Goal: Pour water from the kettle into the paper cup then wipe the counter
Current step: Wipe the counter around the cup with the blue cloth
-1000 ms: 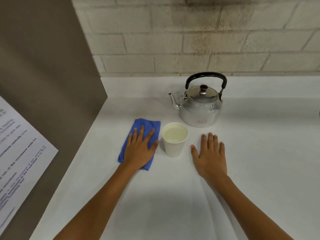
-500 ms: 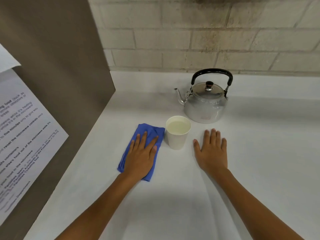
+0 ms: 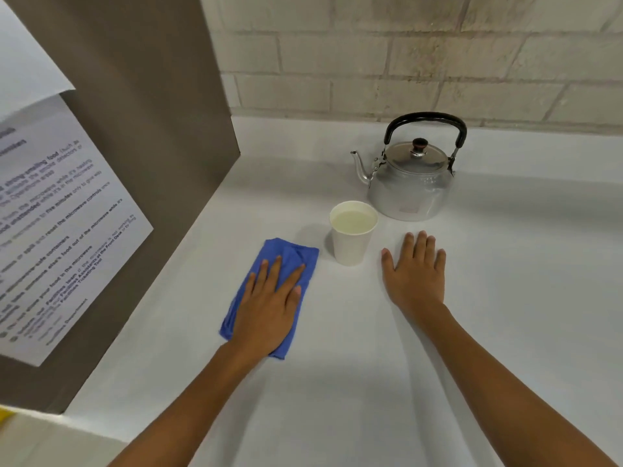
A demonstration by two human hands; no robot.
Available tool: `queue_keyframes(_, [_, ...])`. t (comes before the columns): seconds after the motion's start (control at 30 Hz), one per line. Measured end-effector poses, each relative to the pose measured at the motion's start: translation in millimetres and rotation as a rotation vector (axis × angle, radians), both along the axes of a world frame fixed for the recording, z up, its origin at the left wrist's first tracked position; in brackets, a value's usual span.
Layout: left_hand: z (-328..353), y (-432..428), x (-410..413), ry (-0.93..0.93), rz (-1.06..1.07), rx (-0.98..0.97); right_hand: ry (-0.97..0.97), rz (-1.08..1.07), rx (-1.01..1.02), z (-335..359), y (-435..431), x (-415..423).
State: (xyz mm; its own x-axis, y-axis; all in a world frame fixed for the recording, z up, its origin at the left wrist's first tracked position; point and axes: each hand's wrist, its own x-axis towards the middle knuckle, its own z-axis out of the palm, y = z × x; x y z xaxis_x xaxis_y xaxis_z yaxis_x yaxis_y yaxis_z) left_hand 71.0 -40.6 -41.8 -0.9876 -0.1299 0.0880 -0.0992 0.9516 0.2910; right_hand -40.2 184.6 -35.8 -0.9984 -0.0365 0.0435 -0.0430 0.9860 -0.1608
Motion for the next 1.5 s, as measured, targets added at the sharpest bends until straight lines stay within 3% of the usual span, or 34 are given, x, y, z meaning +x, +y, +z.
queue_keyframes(0.1, [3,-21,22,-0.004,-0.04,0.029,-0.012,-0.002,-0.008,1,0,0])
queue_keyframes(0.3, [17,4,-13,-0.116,0.218,-0.002,-0.023,-0.012,-0.003,2,-2,1])
queue_keyframes(0.43, [10,53,10,-0.065,0.109,-0.005,-0.02,-0.009,0.0,1,-1,0])
queue_keyframes(0.57, [5,40,54,0.02,-0.068,0.002,-0.016,-0.008,0.0,0,0,0])
queue_keyframes(0.8, [15,46,22,-0.086,0.148,-0.016,-0.015,-0.008,-0.005,0,-1,0])
queue_keyframes(0.93, [15,91,25,-0.074,-0.01,-0.057,-0.015,0.003,-0.006,0,0,-2])
queue_keyframes(1.07, [17,82,49,-0.027,-0.146,-0.076,-0.028,0.01,-0.017,0,1,-2])
queue_keyframes(1.17, [11,66,47,-0.033,-0.104,-0.027,-0.036,0.014,-0.008,1,0,-2])
queue_keyframes(1.4, [14,122,16,-0.092,-0.048,-0.042,-0.048,0.032,-0.015,1,2,-4])
queue_keyframes(1.5, [21,116,17,-0.142,-0.094,0.091,-0.075,0.042,-0.09,6,5,-3])
